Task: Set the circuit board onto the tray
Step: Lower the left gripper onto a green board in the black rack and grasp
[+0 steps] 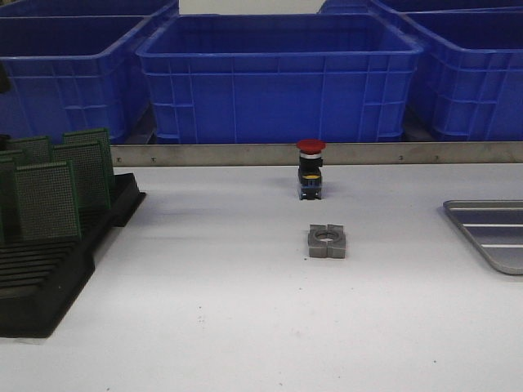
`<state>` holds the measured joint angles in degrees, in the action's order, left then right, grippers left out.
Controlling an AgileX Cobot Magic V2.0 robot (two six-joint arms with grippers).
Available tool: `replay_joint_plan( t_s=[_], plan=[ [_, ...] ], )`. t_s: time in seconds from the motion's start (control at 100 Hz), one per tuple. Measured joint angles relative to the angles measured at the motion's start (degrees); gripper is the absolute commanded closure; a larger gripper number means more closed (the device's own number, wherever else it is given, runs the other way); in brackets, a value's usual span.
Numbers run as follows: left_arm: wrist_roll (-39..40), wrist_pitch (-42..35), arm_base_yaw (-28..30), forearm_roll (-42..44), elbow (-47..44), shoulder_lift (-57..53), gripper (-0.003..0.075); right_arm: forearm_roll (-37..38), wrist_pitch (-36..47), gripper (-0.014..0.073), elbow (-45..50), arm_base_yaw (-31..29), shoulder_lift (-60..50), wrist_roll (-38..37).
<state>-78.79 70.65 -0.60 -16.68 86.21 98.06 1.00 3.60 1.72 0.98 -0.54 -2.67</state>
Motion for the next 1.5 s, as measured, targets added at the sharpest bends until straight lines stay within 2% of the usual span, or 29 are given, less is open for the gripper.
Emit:
replay_joint_plan(
  t_s=[0.11, 0.32, 0.94, 0.99, 1.05, 1.06, 1.23, 1.5],
  plan=[
    [-4.9, 0.0, -1.31, -0.27, 0.0, 2.05, 0.0174, 0.0, 0.0, 0.0663, 0.0, 0.0, 0.0, 0.0],
    [-8.07, 0.0, -3.39, -0.42, 0.03, 4.51, 0.0174, 0.0, 0.0, 0.0663, 0.0, 0.0, 0.0, 0.0],
    [-8.64, -0.9, -3.52, 0.77, 0.12, 13.33, 0.0183, 0.0, 0.0, 0.0663, 0.0, 0.0, 0.0, 0.0],
    [-8.64, -0.92, -3.52, 0.77, 0.12, 13.51, 0.0225, 0.0, 0.0, 0.0663, 0.0, 0.0, 0.0, 0.0],
    [-8.64, -0.92, -3.52, 0.83, 0.12, 13.61, 0.0337, 0.0, 0.0, 0.0663, 0.0, 0.0, 0.0, 0.0],
    [-8.64, -0.92, -3.52, 0.83, 0.12, 13.61, 0.0337, 0.0, 0.0, 0.0663, 0.0, 0.0, 0.0, 0.0],
    [-8.64, -1.01, -3.52, 0.9, 0.12, 13.61, 0.0741, 0.0, 0.0, 0.0663, 0.0, 0.0, 0.0, 0.0],
    [-9.12, 0.55, -3.52, 1.04, 0.64, 13.61, 0.0738, 0.0, 0.0, 0.0663, 0.0, 0.0, 0.0, 0.0]
  ],
)
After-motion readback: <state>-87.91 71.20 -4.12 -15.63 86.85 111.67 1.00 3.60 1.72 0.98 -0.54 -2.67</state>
